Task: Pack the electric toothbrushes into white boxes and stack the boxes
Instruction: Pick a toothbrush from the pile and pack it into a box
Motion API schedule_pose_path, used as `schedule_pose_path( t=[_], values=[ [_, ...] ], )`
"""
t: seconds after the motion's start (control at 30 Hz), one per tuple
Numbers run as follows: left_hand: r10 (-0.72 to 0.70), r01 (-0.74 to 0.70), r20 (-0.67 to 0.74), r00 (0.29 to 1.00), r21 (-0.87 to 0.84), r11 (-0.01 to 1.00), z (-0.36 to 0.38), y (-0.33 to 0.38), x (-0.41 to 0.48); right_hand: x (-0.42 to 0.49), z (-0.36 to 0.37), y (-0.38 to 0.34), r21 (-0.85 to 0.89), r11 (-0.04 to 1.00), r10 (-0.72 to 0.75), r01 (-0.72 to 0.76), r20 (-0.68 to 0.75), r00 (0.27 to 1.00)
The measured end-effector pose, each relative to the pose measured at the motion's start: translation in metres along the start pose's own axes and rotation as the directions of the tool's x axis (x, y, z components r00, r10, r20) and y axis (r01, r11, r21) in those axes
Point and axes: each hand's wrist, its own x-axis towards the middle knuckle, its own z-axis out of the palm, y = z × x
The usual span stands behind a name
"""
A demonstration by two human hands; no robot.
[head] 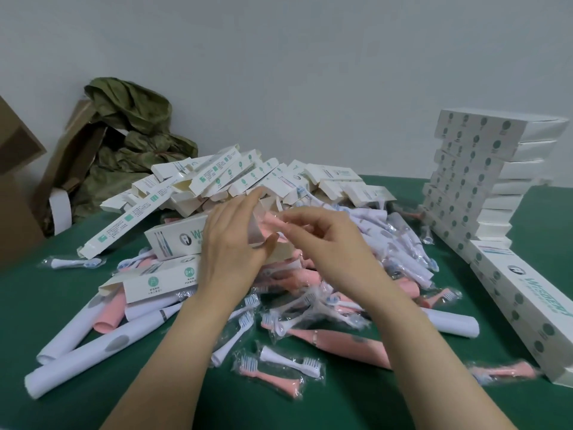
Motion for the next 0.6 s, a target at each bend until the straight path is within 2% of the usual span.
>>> schedule_pose_path(
  t=[0.03,0.1,0.17,0.23,0.3,0.37,0.4,0.47,0.53,0.6],
  values=[
    [0.005,-0.005,0.005,1.000,-0.005,1.000,0.000,0.001,-0.001,0.002,0.005,0.003,-0.202,0.979,-0.043,0.032,-0.049,0.998],
    [0.025,-0.025,0.026,0.999,0.001,1.000,0.000,0.000,-0.001,0.007,0.011,0.008,-0.499,0.866,-0.064,0.003,-0.106,0.992],
    [0.043,-0.044,0.041,0.998,0.014,0.999,0.001,-0.002,0.000,0.011,0.015,0.010,-0.660,0.751,-0.069,-0.029,-0.121,0.990],
    [0.074,-0.075,0.047,0.996,0.014,0.997,0.000,-0.003,0.000,0.014,0.017,0.007,-0.697,0.717,-0.148,0.013,-0.134,0.980],
    [0.094,-0.094,0.044,0.995,0.003,0.996,-0.002,-0.003,0.000,0.017,0.019,0.004,-0.566,0.822,-0.200,0.067,-0.176,0.964],
    [0.071,-0.070,0.041,0.997,-0.020,0.997,-0.004,-0.002,0.001,0.021,0.019,0.002,-0.343,0.939,-0.105,0.007,-0.268,0.958],
    [0.061,-0.060,0.038,0.997,-0.032,0.998,-0.005,0.000,0.001,0.022,0.020,0.002,-0.255,0.965,-0.030,-0.056,-0.323,0.946],
    [0.068,-0.067,0.018,0.998,-0.057,0.996,-0.005,0.006,0.002,0.021,0.027,0.003,-0.186,0.973,0.046,-0.139,-0.432,0.901],
    [0.066,-0.067,-0.012,0.998,-0.087,0.994,-0.005,0.010,0.001,0.020,0.036,0.002,-0.172,0.977,0.028,-0.124,-0.476,0.879],
    [0.051,-0.053,-0.020,0.999,-0.107,0.993,-0.007,0.010,0.002,0.020,0.041,0.001,0.021,0.997,0.072,-0.070,-0.441,0.894]
  ],
)
